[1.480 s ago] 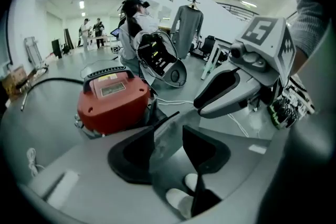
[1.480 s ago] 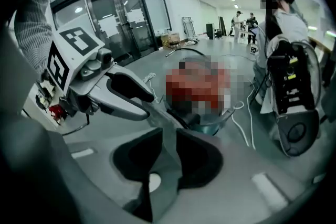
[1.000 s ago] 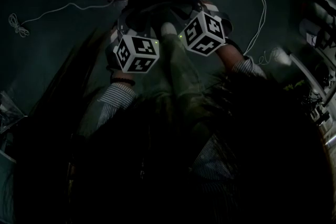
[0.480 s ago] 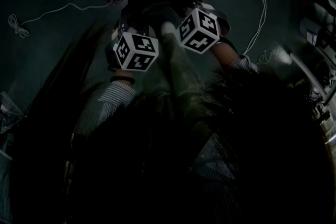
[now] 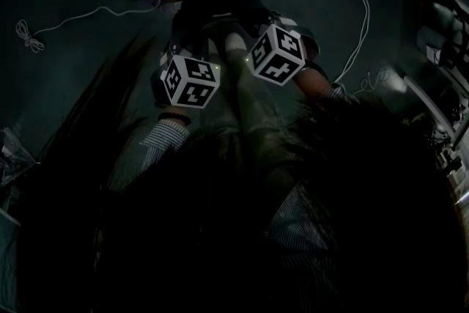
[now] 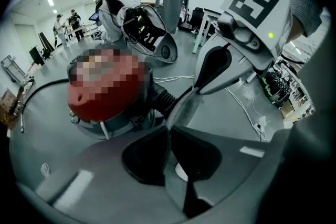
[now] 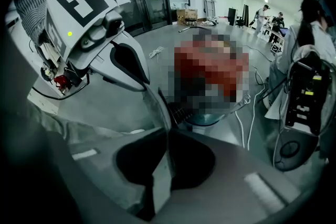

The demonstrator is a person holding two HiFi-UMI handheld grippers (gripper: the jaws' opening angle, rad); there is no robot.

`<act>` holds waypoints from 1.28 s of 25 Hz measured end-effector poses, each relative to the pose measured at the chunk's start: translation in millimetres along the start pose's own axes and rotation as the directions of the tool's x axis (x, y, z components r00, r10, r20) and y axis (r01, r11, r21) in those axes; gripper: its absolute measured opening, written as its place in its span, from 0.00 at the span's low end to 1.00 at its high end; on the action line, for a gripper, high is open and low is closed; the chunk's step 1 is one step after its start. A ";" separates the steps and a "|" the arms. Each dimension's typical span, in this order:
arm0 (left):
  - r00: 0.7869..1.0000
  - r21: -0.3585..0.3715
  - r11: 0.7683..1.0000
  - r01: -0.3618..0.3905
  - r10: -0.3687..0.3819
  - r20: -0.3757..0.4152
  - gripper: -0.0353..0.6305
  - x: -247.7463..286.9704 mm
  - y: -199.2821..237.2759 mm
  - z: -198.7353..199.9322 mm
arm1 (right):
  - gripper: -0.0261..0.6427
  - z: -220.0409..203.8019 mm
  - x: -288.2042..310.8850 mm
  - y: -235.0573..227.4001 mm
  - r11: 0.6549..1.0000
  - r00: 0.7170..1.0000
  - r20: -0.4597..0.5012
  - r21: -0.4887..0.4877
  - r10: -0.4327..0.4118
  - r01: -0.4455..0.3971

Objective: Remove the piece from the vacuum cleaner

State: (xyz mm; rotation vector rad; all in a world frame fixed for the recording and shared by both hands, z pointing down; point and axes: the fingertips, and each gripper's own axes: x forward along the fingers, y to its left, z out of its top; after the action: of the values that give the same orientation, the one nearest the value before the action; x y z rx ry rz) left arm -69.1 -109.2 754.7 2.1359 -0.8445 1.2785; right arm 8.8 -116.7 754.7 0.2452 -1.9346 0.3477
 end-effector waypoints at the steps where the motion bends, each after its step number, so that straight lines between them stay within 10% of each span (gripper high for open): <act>1: 1.000 -0.006 1.000 0.001 -0.001 0.001 0.10 -2.3 -2.1 -1.0 | 0.07 -0.4 -1.5 2.1 1.000 1.000 -0.002 0.004 -0.001 0.001; 14: 0.997 -0.187 0.981 0.056 -0.047 0.057 0.10 -101.7 -34.7 29.7 | 0.07 24.9 -98.9 30.8 0.990 0.998 0.069 0.140 0.000 -0.010; 32: 0.976 -0.163 0.976 0.144 -0.113 0.184 0.10 -299.2 -108.5 87.2 | 0.08 73.2 -304.5 99.1 0.951 0.956 0.286 0.308 -0.069 -0.024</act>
State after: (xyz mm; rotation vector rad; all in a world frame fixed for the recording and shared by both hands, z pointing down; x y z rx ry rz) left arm -48.4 -21.2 437.4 2.1436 -0.8399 0.9278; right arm 27.6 -47.5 434.2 0.5509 -2.1623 0.6302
